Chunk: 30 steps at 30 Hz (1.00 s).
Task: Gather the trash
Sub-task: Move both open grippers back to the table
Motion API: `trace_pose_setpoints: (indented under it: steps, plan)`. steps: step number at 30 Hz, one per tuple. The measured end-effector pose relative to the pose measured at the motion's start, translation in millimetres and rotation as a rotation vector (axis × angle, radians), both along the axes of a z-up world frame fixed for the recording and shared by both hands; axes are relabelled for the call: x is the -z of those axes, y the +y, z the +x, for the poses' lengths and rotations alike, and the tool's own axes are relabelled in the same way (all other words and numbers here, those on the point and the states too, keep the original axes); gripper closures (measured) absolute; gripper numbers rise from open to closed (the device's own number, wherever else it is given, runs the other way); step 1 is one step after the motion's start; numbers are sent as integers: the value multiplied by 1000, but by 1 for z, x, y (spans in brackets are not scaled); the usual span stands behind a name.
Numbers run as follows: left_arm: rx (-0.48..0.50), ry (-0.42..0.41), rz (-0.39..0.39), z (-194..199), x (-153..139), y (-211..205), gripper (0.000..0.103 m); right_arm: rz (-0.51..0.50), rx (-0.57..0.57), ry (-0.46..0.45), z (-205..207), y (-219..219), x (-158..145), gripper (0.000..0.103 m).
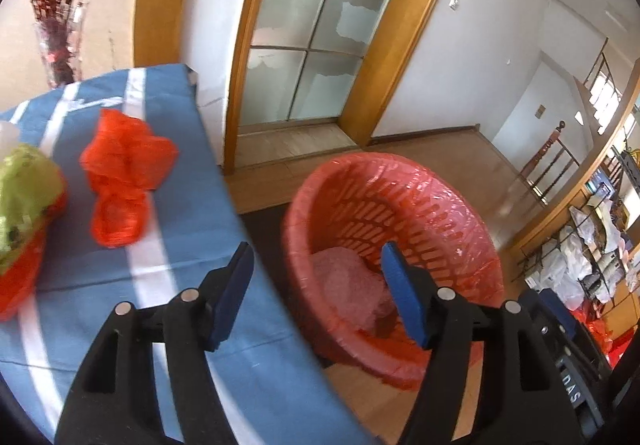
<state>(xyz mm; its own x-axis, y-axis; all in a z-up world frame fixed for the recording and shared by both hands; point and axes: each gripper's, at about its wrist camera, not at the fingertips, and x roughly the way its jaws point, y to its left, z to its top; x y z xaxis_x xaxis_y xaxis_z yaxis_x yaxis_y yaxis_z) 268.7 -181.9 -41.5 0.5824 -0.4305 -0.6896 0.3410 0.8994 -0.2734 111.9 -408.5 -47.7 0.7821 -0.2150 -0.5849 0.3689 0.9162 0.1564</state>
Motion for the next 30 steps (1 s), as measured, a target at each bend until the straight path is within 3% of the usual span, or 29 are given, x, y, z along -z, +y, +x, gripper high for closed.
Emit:
trace_pose_setpoints:
  steps: [12, 30]
  plan:
    - [-180, -116, 96, -40, -21, 116, 32, -15, -175, -4, 15, 68, -10, 49]
    - [-458, -128, 156, -71, -15, 270, 31, -5, -448, 32, 45, 196, -8, 49]
